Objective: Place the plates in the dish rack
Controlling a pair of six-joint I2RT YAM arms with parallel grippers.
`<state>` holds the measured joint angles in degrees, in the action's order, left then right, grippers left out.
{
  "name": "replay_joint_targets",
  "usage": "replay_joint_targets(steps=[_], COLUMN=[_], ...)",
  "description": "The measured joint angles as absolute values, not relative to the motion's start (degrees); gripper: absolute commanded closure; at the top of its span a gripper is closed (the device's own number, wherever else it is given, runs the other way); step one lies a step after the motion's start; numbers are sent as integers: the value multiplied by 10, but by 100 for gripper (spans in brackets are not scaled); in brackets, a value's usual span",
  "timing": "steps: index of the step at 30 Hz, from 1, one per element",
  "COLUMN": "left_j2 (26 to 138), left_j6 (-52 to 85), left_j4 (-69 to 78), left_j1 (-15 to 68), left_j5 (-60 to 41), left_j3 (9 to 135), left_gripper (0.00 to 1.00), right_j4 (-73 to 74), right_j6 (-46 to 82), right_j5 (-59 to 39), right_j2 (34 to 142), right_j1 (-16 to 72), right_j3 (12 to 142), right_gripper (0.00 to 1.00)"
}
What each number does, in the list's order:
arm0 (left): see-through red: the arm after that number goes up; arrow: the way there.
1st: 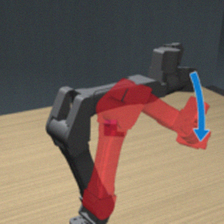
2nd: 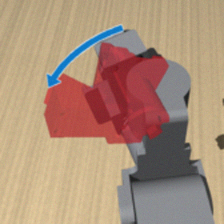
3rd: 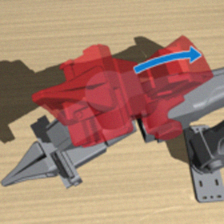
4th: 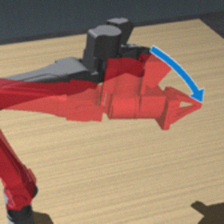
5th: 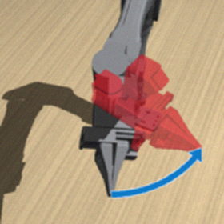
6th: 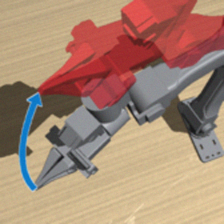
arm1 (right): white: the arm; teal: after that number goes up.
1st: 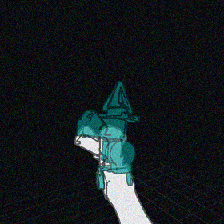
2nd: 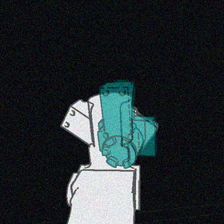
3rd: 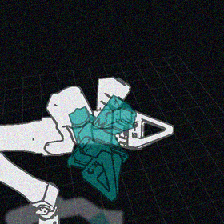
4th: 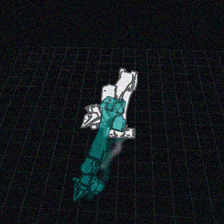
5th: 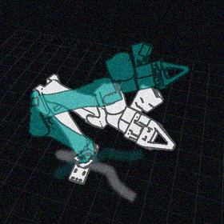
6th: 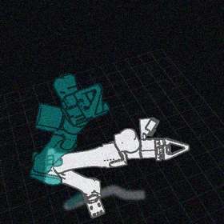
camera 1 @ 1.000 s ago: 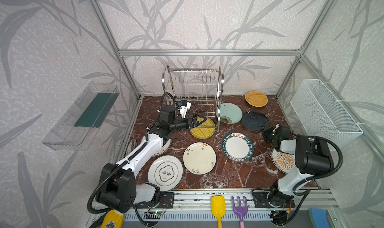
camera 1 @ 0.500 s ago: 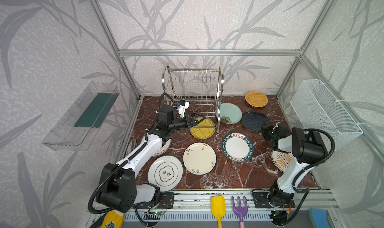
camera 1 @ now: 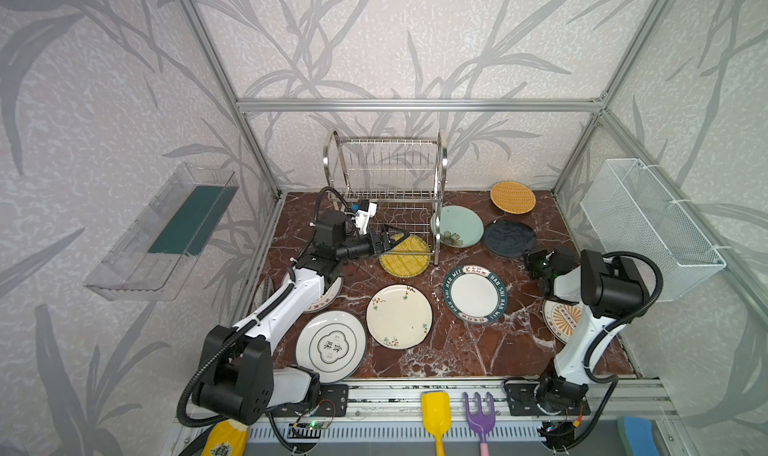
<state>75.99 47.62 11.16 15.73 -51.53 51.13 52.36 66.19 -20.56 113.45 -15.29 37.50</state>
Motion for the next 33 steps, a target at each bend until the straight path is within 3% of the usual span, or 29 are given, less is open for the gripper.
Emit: replay_joint_targets(steps=[20, 33], left_j2=[750, 750], left_j6=[474, 487], left_j4=[113, 125], left_j1=[152, 148], left_j5=[-508, -503], left_j3=[506, 501], left_gripper=[2, 2], right_j4=[359, 350], right_j6=[616, 624], right_j5=[-191, -210], right_j2=[984, 899], right_j1=[-157, -178], right_j3=[337, 276], right_gripper=[100, 100])
